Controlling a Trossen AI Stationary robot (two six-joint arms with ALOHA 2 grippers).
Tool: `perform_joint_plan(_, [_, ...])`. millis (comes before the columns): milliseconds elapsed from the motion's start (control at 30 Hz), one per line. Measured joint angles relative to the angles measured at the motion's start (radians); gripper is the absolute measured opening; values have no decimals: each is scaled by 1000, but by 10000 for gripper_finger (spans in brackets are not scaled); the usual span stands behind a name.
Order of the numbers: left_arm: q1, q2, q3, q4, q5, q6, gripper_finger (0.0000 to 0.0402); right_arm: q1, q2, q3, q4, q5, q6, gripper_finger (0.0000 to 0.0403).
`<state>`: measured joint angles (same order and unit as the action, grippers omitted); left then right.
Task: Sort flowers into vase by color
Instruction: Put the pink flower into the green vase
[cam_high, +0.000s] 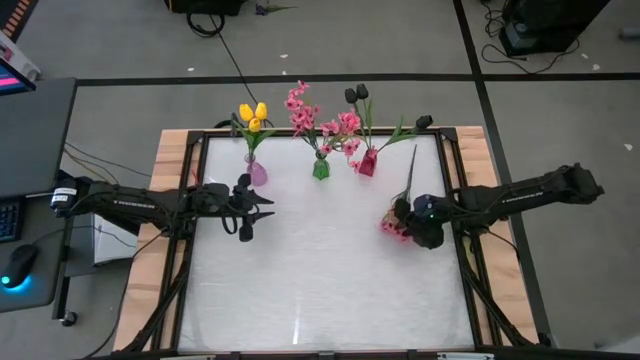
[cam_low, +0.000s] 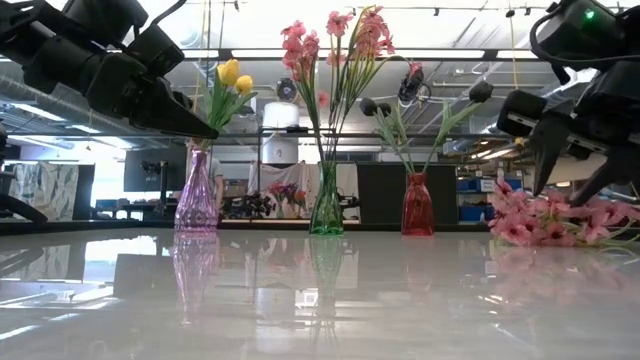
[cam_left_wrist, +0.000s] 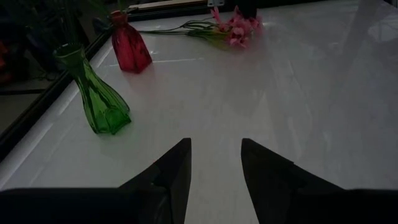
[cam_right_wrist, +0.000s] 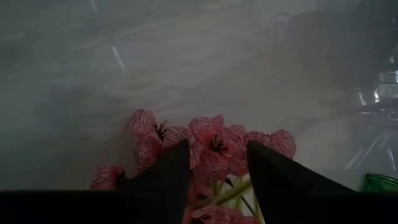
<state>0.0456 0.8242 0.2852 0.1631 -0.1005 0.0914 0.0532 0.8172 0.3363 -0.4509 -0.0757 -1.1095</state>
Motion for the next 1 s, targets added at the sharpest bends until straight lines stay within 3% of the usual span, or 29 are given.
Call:
perform_joint_plan(233, [0,0,0,-2,0,0,146,0,1,0,9,2,2,140])
perform_joint_plan(767, [0,0,0,-2,0,0,146,0,1,0,9,-4,19,13])
perform_joint_plan(1000, [0,0,0,-2,0,0,146,0,1,16,15,-45,39,13])
